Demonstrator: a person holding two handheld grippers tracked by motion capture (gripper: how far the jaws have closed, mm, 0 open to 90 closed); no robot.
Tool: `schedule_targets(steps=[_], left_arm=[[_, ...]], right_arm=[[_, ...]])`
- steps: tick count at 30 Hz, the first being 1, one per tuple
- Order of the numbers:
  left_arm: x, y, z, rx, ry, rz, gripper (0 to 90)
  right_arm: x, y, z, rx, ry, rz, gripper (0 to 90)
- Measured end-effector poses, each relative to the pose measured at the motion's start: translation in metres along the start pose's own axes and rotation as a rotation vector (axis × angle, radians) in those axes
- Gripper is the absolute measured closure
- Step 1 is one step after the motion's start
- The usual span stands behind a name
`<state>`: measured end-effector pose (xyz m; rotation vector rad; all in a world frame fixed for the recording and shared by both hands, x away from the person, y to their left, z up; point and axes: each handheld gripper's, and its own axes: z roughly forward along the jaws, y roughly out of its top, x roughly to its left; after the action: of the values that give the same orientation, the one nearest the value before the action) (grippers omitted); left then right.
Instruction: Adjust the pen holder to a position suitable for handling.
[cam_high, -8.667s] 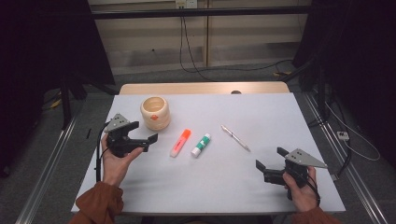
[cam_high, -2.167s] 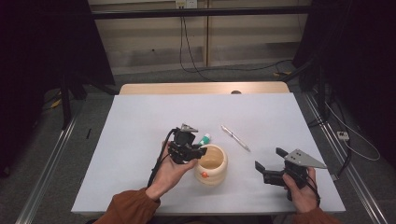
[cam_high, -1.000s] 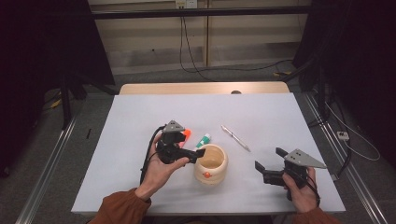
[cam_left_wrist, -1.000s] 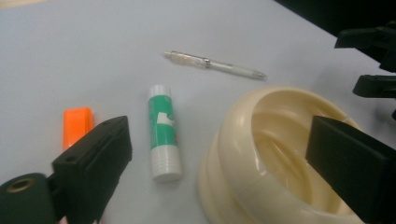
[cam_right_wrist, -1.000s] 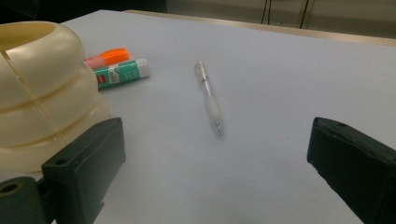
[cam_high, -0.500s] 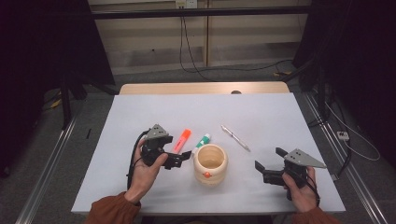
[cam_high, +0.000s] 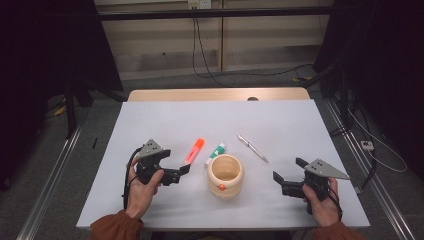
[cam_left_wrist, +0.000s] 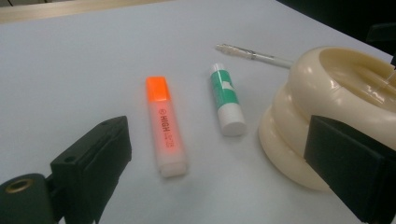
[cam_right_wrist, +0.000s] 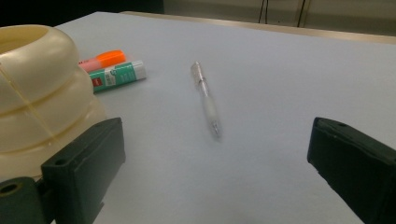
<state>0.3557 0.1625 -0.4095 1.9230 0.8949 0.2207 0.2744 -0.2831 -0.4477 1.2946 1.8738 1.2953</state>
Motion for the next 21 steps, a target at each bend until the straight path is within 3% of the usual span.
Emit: schedule_targets(steps=[4,5,9,13,17,21], left_arm=[[0.010,0.001,-0.006,-0.027,0.017,-0.018,7.2],[0.014,0.002,-0.009,-0.038,0.045,-0.020,6.9],[0.021,0.004,-0.012,-0.057,0.054,-0.031,7.3],[0.028,0.005,-0.015,-0.063,0.073,-0.020,8.1],[0.034,0.006,-0.014,-0.061,0.055,0.012,8.2],[0.039,0.005,-0.011,-0.044,0.075,0.014,8.5]], right_arm=[[0.000,0.000,0.002,0.001,0.002,0.000,3.8],[0.000,0.000,0.002,0.001,0.001,0.001,3.8],[0.001,0.000,0.001,0.001,0.004,-0.003,3.8],[0.001,0.000,0.001,0.002,0.005,-0.005,3.8],[0.000,0.000,0.001,0.002,0.006,-0.007,3.8],[0.001,0.000,0.000,-0.001,0.009,-0.006,3.7]])
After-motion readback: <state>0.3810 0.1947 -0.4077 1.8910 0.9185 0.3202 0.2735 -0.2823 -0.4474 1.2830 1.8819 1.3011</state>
